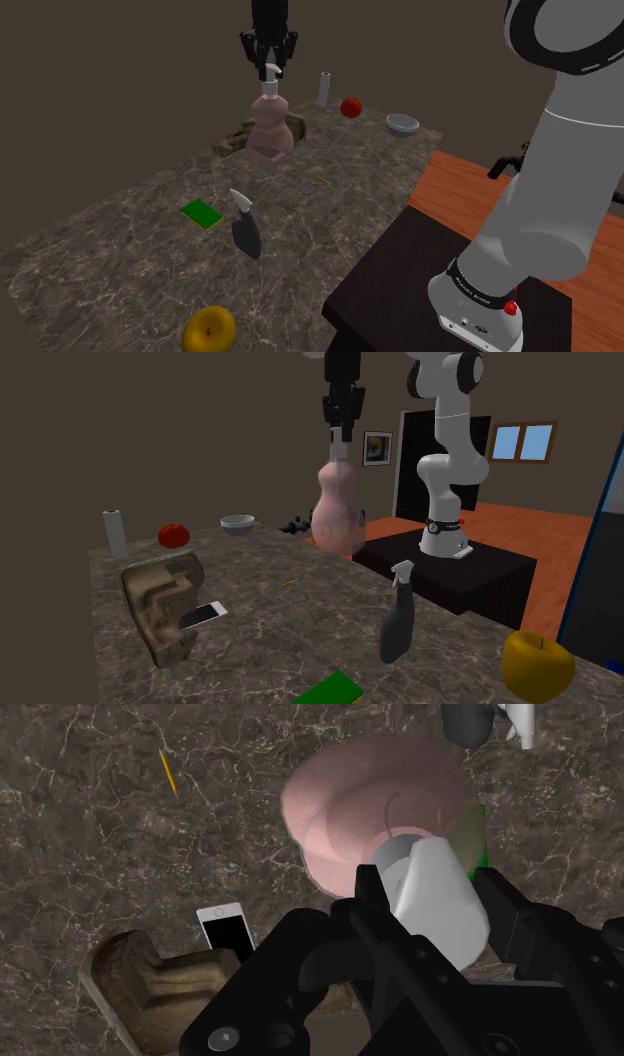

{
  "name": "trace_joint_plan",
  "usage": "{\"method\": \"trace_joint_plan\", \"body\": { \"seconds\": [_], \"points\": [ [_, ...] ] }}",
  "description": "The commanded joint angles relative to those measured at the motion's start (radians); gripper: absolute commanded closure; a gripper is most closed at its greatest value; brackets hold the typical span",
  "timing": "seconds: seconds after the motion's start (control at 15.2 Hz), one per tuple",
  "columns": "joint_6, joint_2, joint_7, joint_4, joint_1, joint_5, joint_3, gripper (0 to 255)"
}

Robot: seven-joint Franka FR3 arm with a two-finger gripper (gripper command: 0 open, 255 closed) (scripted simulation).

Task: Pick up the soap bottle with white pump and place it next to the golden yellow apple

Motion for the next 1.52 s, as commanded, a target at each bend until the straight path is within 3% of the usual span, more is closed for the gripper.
{"method": "trace_joint_plan", "body": {
  "seconds": [0.0, 0.66, 1.39, 1.45],
  "points": [
    [-0.012, -0.041, 0.03, -0.027, 0.017, 0.002, 0.012, 255],
    [-0.108, -0.214, 0.197, -0.103, 0.105, 0.022, 0.089, 255],
    [-0.273, -0.283, 0.439, -0.002, 0.216, 0.047, 0.213, 255],
    [-0.257, -0.293, 0.436, -0.028, 0.215, 0.05, 0.211, 255]
  ]
}}
